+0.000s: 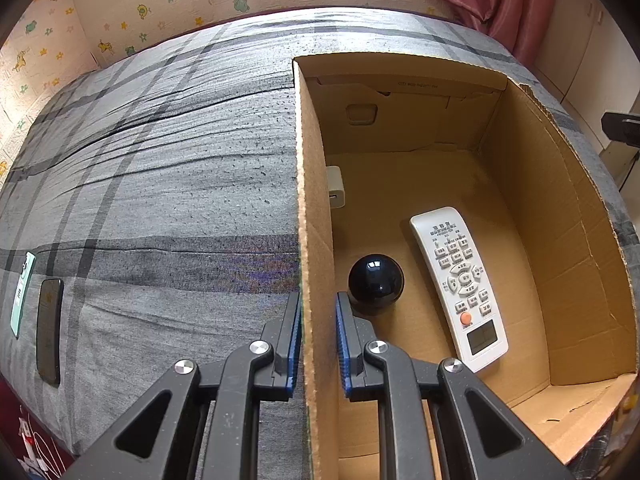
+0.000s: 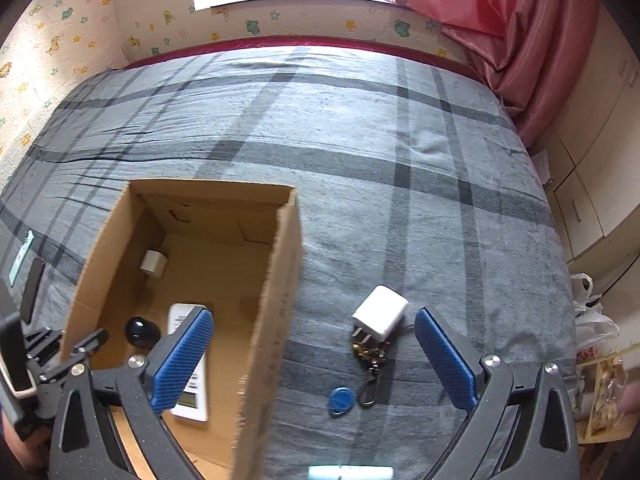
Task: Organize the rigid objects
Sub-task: 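Move the right tool back to the white charger on the keys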
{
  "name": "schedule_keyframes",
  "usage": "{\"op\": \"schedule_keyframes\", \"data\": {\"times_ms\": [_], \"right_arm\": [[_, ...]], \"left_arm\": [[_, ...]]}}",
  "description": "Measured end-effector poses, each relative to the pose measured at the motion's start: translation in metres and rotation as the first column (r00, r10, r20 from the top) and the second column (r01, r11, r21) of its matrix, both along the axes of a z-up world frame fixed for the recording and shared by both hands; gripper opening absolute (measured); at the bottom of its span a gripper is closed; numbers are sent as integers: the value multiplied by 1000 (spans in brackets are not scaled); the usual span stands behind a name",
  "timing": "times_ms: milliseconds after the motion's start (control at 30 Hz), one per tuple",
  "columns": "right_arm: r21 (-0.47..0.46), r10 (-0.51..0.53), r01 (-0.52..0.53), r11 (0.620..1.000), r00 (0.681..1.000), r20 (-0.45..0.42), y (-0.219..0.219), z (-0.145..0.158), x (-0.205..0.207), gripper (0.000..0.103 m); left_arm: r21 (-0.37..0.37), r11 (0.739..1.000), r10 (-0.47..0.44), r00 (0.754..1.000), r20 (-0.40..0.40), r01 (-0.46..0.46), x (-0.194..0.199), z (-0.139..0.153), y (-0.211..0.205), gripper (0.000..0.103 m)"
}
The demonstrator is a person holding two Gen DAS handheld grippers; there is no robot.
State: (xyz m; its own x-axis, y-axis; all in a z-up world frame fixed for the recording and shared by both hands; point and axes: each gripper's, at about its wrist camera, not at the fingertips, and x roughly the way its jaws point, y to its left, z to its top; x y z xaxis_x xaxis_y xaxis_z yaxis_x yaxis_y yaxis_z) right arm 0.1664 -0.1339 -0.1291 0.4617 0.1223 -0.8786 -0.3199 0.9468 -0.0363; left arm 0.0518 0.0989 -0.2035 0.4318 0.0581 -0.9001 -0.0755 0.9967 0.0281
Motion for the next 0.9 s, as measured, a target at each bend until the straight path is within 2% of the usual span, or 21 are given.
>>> {"op": "schedule_keyframes", "data": {"times_ms": [333,633,900], "right_arm": [[4,-88,89,996,995,-53,-48,-39,21,103],[46,-181,189,981,973,-142,-76,-79,44,103],[21,-168,175,984,967,-193,-74,-96,65,103]], "left_arm": [[-4,1000,3,1000,3,-3,-1,0,2,17],[-1,1000,1,1000,1,-1,0,0,1,17],[-7,1000,4,1000,0,-4,0,-1,3,17]]}}
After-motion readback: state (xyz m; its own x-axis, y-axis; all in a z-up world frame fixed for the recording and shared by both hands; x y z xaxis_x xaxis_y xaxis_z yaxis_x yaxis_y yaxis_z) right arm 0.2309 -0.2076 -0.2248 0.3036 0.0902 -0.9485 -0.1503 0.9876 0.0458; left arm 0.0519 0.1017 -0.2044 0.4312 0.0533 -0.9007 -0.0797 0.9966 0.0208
